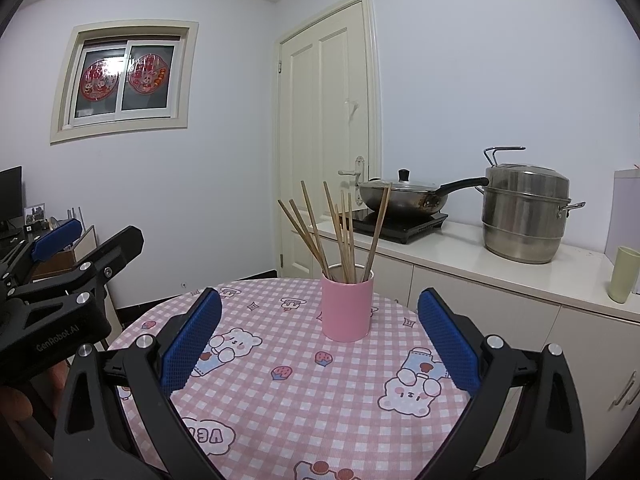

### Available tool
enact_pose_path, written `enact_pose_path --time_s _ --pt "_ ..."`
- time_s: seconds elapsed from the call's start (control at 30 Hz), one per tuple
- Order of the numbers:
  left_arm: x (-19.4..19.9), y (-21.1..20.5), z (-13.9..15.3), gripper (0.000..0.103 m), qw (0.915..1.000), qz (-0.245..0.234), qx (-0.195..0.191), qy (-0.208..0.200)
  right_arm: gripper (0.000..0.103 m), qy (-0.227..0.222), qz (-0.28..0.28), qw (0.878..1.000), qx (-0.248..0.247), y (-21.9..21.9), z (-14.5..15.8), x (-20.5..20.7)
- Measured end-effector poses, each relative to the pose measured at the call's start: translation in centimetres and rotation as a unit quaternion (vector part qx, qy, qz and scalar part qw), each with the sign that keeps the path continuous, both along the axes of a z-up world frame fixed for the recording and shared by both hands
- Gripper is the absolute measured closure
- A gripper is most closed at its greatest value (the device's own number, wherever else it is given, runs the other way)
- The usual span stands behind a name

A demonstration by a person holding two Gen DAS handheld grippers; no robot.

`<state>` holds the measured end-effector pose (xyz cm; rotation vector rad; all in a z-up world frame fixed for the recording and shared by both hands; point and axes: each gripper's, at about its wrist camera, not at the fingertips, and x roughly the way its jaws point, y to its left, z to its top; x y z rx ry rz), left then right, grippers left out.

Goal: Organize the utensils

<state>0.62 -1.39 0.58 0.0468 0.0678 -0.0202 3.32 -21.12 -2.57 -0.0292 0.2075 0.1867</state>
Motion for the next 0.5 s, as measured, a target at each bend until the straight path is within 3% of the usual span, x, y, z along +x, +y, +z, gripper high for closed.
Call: enact_pose_path --time_s 0.5 --pt "0.03 -0.03 -0.03 0.007 1.0 0.0 0.003 0.001 0.008 0.001 0.002 1.0 -0.002 -0.07 0.04 0.27"
